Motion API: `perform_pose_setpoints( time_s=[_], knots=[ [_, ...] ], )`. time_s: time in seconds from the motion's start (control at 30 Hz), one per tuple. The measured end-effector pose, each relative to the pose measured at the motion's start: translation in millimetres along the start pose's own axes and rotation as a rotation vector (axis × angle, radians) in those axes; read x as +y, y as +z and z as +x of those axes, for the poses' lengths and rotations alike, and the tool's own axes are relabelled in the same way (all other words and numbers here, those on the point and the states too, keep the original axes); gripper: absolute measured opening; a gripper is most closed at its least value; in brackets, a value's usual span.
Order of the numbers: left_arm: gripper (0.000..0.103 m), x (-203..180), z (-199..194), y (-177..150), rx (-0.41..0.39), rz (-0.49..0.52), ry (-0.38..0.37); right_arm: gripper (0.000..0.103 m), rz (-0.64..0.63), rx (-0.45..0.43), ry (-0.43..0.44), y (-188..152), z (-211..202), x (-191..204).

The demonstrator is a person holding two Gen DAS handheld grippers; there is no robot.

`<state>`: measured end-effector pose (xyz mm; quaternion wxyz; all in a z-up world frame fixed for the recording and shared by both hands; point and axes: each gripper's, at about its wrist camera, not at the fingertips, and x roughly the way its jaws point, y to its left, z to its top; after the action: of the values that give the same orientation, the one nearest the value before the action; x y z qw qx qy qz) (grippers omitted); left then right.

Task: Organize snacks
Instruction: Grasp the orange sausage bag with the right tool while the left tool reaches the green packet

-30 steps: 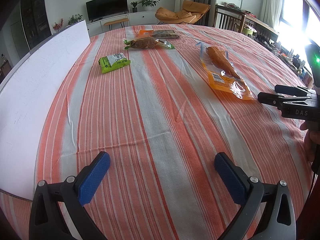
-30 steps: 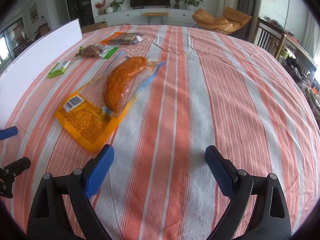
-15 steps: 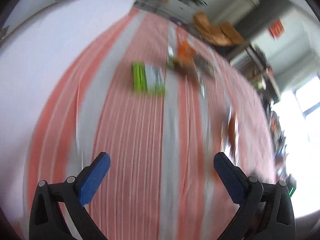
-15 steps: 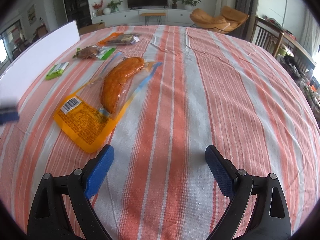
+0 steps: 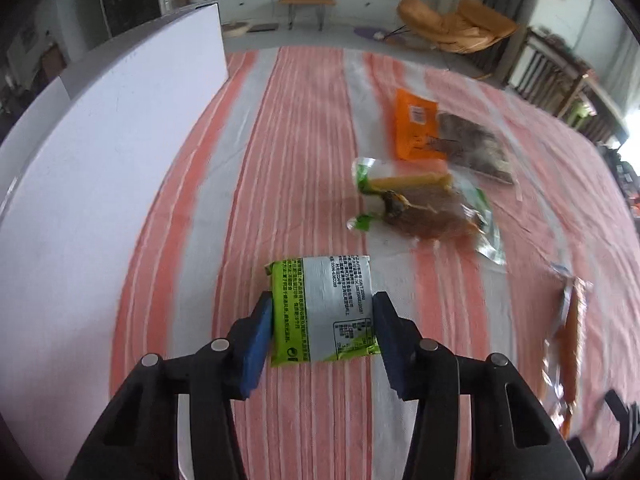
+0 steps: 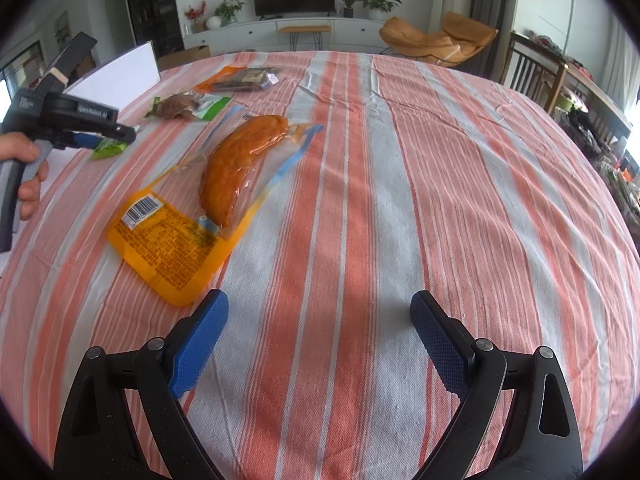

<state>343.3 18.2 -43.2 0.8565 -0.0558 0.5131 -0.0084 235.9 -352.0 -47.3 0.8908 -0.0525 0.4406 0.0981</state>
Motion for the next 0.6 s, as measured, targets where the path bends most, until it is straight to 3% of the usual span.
perform_pose_setpoints(
  time_s=[0.17,0.3,0.37,0.43,0.6],
  knots=[
    [0.048,15.7,-30.3,-54.6,-0.016,0.047,-0.091,0.094,0.001,-0.001,0.0,0.0,-0.4,0.2],
    [0.049,22.7,-56.3,-102.3,-0.029,0.112,-0.111,0.094,-0.001,0.0,-0.003,0.0,-0.6,0.1],
    [0.053,28.2,-63.6,-116.9,-0.048,0.104,-0.11,0.094,-0.001,0.0,-0.005,0.4,-0.9,0.5],
    [0.068,32.7,-68.6,-124.0,-0.072,0.093,-0.115,0.094,0.0,0.0,-0.006,0.8,-0.7,0.8],
    [0.081,25.6,-63.9,-122.3,-0.105,0.081,-0.105,0.094,0.008,0.0,-0.017,0.5,-1.2,-0.1]
  ],
)
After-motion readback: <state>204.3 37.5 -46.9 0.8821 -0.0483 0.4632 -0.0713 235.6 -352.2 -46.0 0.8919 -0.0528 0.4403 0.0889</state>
